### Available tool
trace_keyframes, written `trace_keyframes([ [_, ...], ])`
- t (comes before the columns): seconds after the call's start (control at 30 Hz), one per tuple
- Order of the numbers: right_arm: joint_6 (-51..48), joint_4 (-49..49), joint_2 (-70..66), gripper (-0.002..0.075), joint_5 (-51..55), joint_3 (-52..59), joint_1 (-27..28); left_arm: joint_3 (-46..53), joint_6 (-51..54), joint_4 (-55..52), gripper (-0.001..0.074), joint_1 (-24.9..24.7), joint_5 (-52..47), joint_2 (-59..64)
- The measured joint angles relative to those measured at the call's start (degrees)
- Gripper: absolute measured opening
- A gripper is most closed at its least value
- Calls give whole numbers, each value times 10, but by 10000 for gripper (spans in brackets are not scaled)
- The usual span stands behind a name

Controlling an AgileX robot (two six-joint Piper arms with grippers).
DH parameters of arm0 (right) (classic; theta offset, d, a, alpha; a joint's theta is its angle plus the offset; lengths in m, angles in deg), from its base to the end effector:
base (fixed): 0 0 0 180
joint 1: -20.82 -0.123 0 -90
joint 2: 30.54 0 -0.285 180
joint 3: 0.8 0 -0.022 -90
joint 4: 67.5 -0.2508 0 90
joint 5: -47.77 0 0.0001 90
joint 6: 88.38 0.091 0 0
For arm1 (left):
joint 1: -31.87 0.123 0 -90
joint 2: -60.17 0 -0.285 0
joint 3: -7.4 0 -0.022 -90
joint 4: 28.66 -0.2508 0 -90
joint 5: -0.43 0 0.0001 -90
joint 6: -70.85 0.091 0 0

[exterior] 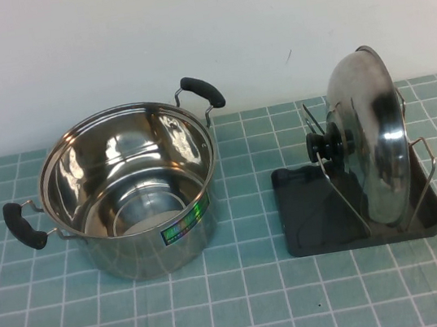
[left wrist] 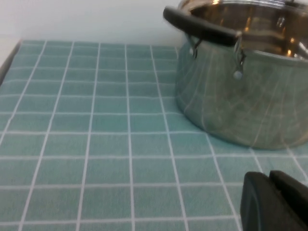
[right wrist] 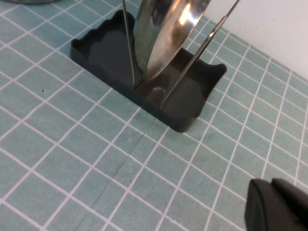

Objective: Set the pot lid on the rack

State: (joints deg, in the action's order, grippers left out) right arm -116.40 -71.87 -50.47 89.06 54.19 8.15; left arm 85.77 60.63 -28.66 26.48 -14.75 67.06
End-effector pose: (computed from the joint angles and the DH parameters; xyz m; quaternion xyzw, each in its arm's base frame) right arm 0.0478 0.0155 0.2665 -0.2846 0.7993 -0.0343 0.5281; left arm 0.0544 -0.0051 0.1833 -0.0324 0.7678 -0.0869 0.6339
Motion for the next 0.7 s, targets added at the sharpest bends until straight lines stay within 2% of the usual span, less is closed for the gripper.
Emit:
trace_keyframes([
  [0.7,-5,0,0,-1,0,0,0,-1,8,4,-2,4,-24,0],
])
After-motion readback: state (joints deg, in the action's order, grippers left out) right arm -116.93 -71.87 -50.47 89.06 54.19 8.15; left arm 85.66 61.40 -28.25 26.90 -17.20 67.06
